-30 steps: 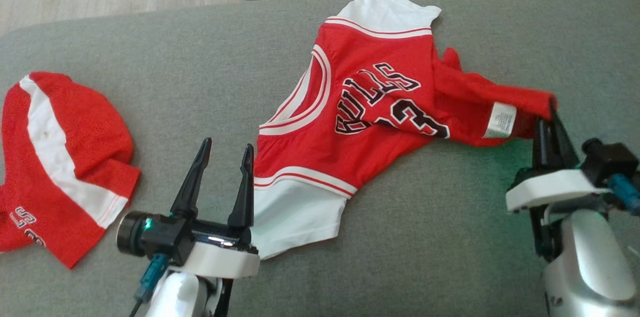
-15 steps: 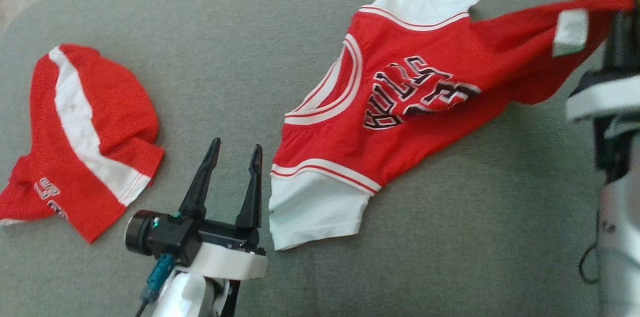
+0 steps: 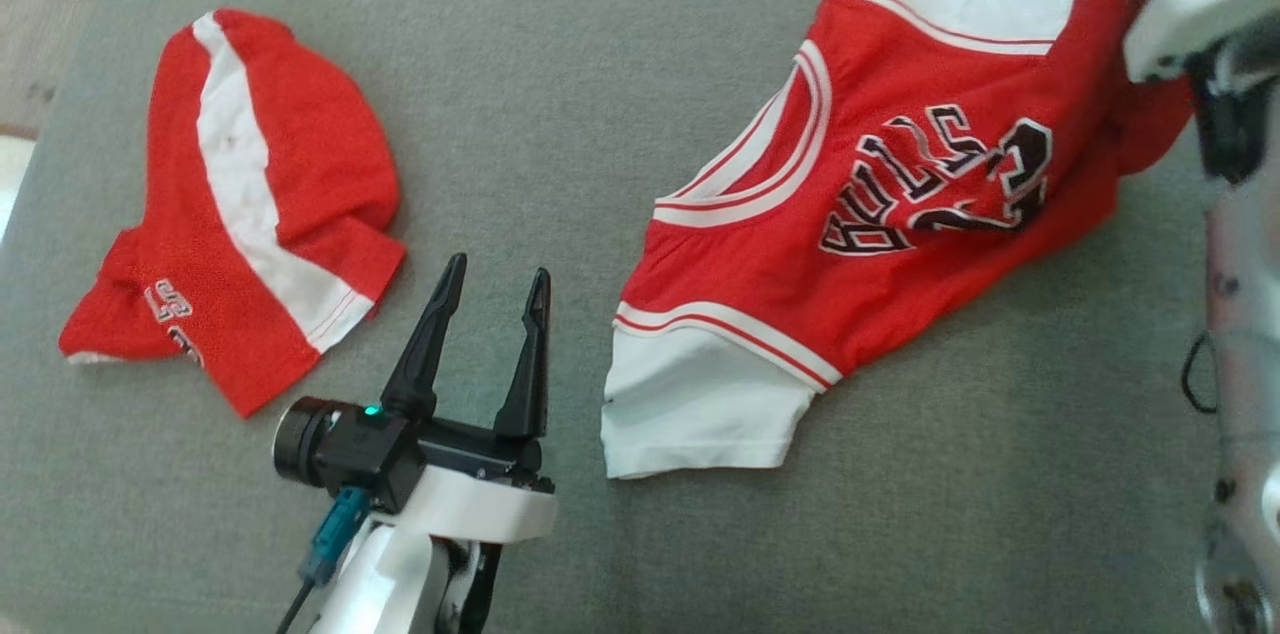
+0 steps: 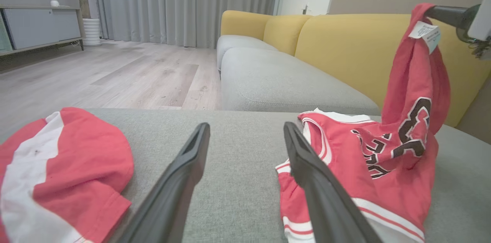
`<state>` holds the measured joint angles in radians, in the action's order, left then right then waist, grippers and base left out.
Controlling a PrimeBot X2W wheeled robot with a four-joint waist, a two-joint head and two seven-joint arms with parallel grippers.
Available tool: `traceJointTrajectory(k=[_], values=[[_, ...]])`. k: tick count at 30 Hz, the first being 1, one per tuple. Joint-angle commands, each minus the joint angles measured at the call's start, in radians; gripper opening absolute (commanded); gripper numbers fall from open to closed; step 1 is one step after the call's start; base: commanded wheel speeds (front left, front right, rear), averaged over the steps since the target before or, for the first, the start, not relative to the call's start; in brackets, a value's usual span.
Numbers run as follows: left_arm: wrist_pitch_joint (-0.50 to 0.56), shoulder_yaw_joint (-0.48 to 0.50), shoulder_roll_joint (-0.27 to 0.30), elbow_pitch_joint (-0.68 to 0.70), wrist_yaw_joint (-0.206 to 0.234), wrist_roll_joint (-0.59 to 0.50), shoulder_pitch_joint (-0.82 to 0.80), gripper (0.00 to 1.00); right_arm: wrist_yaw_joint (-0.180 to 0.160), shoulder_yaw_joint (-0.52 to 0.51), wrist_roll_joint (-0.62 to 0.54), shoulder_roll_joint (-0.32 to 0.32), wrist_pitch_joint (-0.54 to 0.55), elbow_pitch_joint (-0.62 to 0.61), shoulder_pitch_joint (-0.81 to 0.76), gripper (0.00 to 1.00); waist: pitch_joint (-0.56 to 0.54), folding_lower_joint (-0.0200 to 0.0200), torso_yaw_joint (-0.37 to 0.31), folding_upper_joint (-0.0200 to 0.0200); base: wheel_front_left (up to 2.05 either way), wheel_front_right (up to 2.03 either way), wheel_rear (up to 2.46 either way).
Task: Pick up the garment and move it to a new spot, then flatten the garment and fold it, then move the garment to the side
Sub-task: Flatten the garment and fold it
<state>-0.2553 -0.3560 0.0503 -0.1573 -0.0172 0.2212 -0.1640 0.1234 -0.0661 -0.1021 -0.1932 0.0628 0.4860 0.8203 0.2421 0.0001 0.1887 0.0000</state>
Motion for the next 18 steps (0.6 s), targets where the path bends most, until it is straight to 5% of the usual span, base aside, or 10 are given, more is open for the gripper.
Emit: traceJointTrajectory(k=[1,2,3,4,9,18], values=[[-0.006,0.024,0.0,0.033,0.006,0.005,-0.042,1.0,0.007,0.035,-0.012,-0.001,0.006,0.002,0.049,0.0,0.017,-0.0001,0.015,0.0,0.0,0.0,0.0],[-0.006,0.021,0.0,0.031,0.006,0.005,-0.045,1.0,0.007,0.055,-0.015,-0.004,0.007,0.051,0.073,0.0,0.022,-0.0001,0.019,0.0,0.0,0.0,0.0],[-0.006,0.018,0.0,0.03,0.005,0.005,-0.048,1.0,0.007,0.086,-0.012,-0.005,0.007,0.107,0.094,0.82,0.027,-0.0001,0.023,0.0,0.0,0.0,0.0],[-0.006,0.015,0.0,0.029,0.005,0.007,-0.051,1.0,0.007,0.135,0.009,-0.001,0.017,0.172,0.111,1.0,0.03,-0.0001,0.026,0.0,0.0,0.0,0.0],[-0.006,0.007,0.0,0.02,0.007,0.01,-0.065,1.0,0.007,0.311,0.11,-0.036,0.013,0.388,0.185,1.0,0.033,-0.0001,0.035,0.0,0.0,0.0,0.0],[-0.006,0.033,0.0,0.015,0.004,-0.007,-0.046,1.0,0.007,0.398,0.251,-0.056,-0.148,0.498,0.177,1.0,-0.031,-0.0001,-0.031,0.0,0.0,0.0,0.0]])
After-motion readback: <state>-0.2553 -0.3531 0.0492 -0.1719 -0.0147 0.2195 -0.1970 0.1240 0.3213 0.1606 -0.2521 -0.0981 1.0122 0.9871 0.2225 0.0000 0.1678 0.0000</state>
